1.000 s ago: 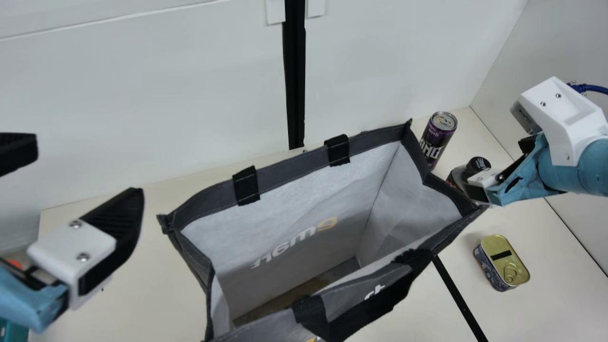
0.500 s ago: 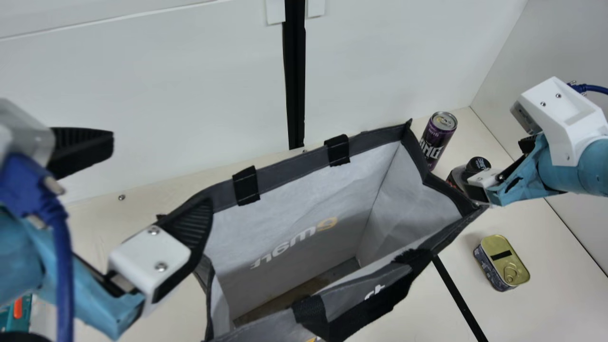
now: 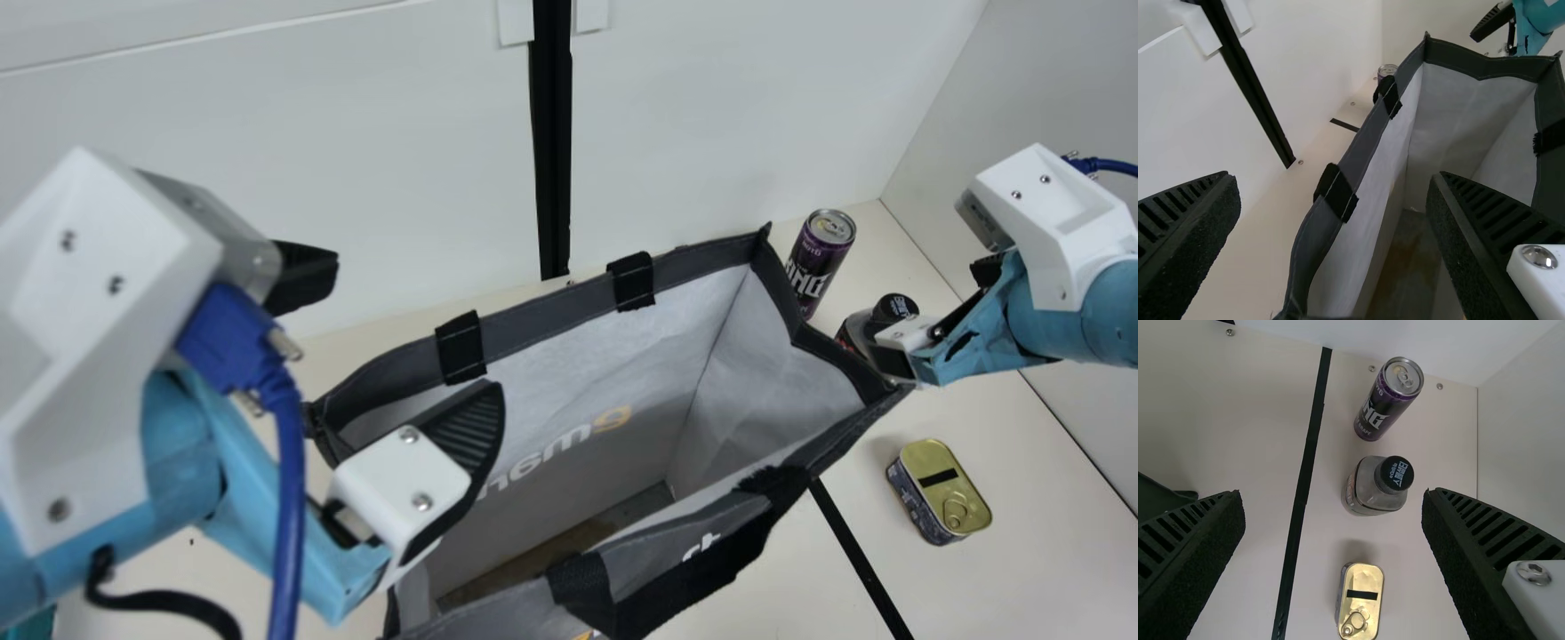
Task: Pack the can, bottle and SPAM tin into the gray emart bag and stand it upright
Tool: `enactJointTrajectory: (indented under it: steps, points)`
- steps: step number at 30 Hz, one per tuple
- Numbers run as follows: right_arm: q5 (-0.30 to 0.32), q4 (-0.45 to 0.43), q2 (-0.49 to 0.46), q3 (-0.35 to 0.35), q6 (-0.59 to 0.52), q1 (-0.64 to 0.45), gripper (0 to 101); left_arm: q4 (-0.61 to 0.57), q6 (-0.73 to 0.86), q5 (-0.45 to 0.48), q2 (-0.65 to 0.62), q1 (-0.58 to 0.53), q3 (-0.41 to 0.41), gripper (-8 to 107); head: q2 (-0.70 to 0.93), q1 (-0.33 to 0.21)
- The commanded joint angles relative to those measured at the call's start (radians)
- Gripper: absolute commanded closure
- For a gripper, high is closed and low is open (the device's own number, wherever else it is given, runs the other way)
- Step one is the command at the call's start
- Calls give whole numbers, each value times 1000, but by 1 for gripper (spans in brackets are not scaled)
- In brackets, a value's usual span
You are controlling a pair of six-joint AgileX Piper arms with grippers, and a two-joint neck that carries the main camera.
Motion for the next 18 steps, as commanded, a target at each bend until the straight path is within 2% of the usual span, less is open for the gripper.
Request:
enactJointTrajectory:
  steps: [1,18]
  points:
    - [0,0,0,0,0,0,6,-5,7,0,12,-4,-6,9,-2,-23]
    - [0,0,0,0,0,0,6,-35,81,0,133,-14,-75,9,-2,-23]
